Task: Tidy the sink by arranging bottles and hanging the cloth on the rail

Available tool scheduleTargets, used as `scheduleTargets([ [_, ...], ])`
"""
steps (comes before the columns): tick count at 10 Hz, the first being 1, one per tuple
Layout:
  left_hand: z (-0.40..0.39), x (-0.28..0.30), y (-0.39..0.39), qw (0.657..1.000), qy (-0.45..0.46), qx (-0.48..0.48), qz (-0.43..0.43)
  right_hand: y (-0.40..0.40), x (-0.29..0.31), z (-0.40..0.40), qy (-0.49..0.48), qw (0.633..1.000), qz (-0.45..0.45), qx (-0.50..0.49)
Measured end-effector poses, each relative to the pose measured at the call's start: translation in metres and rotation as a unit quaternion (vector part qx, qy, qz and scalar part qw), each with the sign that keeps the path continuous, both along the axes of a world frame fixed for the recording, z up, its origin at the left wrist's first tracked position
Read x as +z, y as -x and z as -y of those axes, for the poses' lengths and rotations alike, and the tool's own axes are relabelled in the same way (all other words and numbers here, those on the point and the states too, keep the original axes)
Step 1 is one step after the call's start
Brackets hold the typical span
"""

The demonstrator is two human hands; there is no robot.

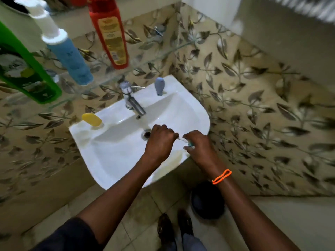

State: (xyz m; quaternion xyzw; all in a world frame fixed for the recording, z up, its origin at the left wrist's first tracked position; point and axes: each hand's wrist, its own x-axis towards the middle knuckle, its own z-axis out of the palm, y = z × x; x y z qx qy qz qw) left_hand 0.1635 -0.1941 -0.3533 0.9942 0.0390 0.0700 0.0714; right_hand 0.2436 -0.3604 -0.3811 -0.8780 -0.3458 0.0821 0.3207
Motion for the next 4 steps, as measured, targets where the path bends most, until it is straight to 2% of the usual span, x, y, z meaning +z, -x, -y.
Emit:
scheduleTargets([
  [1,0.06,-0.015,0.001,0.995,0.034,-0.069,-0.056,0.024,-0.006,0.074,-0.001,0.997,-0.036,-0.074],
  [2,0.112,-0.055,0.004,0.984,0.06,-0.102,-0.13,0.047,-0.027,0.138,0.036,0.989,-0.06,-0.128],
  [3,0.158,-0.106,0.017,0.965,0.091,-0.106,-0.221,0.062,-0.056,0.188,0.091,0.98,-0.097,-0.151],
  [4,0.186,-0.127,0.02,0.954,0.113,-0.117,-0.252,0.065,-0.083,0.215,0.16,0.971,-0.117,-0.132],
])
